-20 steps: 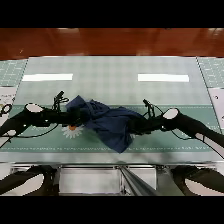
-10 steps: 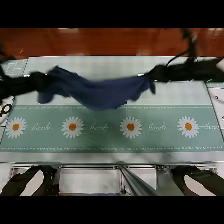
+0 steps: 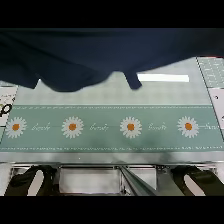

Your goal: Fold the shirts.

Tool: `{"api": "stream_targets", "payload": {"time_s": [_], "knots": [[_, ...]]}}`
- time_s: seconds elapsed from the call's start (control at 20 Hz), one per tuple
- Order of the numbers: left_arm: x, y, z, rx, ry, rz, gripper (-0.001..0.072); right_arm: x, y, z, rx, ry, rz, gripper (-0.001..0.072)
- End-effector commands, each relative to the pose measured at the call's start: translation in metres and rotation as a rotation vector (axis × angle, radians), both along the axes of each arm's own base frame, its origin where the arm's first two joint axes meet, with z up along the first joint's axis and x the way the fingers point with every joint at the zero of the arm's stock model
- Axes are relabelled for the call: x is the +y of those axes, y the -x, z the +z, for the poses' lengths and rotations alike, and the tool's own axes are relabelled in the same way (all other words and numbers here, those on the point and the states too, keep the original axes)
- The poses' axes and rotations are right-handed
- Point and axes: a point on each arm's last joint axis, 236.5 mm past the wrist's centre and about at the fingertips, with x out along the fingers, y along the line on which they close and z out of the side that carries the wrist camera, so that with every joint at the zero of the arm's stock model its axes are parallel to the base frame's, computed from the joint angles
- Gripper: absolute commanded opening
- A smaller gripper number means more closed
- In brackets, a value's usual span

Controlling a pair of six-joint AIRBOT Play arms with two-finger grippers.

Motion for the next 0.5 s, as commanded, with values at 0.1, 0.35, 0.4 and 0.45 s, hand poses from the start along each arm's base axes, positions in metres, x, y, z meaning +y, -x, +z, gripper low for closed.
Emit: {"api": "stream_targets", "payload": {"time_s": [0.1,0.35,0.4,0.45], "knots": [[-0.02,0.059,-0.046,0.199,-0.118,-0.078,0.0023,-0.066,0.076,-0.01,0.033,0.081,-0.251,0.0029],[-0.014,0.033,-0.132,0.47,-0.065,-0.121,0.0023,-0.026,0.055,-0.107,0.346,0.075,-0.084,0.003],[-0.012,0.024,-0.154,0.53,-0.037,-0.12,0.0023,-0.017,0.048,-0.134,0.418,0.065,-0.047,0.003],[-0.009,0.014,-0.18,0.588,-0.004,-0.113,0.0023,-0.008,0.039,-0.164,0.488,0.052,-0.017,0.003]]}}
